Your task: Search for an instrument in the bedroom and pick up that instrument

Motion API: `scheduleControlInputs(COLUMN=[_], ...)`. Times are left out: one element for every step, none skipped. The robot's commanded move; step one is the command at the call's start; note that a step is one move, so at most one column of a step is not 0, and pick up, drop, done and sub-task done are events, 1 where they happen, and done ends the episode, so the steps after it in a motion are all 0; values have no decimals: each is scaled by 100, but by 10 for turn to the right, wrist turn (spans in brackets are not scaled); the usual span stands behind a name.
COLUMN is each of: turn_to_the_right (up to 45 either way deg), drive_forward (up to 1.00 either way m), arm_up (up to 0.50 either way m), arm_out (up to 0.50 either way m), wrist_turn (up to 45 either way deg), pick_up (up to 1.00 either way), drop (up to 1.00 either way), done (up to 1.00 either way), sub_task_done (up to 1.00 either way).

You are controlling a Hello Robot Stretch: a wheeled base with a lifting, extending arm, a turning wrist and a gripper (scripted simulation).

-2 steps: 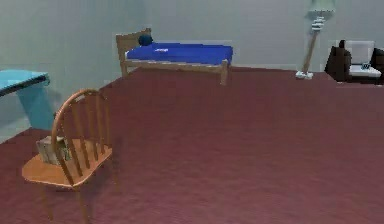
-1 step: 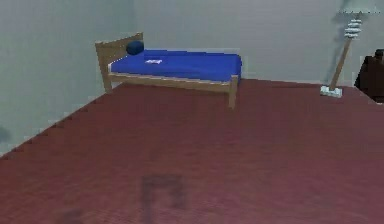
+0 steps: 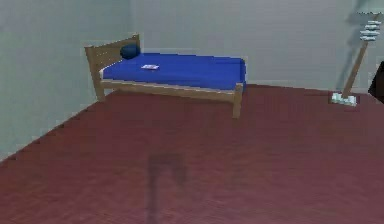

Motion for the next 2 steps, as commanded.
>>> scheduleControlInputs(turn_to_the_right=[-270,0], drive_forward=[0,45], arm_up=[0,0], arm_out=[0,0], wrist_turn=[0,0], pick_up=[0,0], drop=[0,0], done=[0,0], sub_task_done=[0,0])
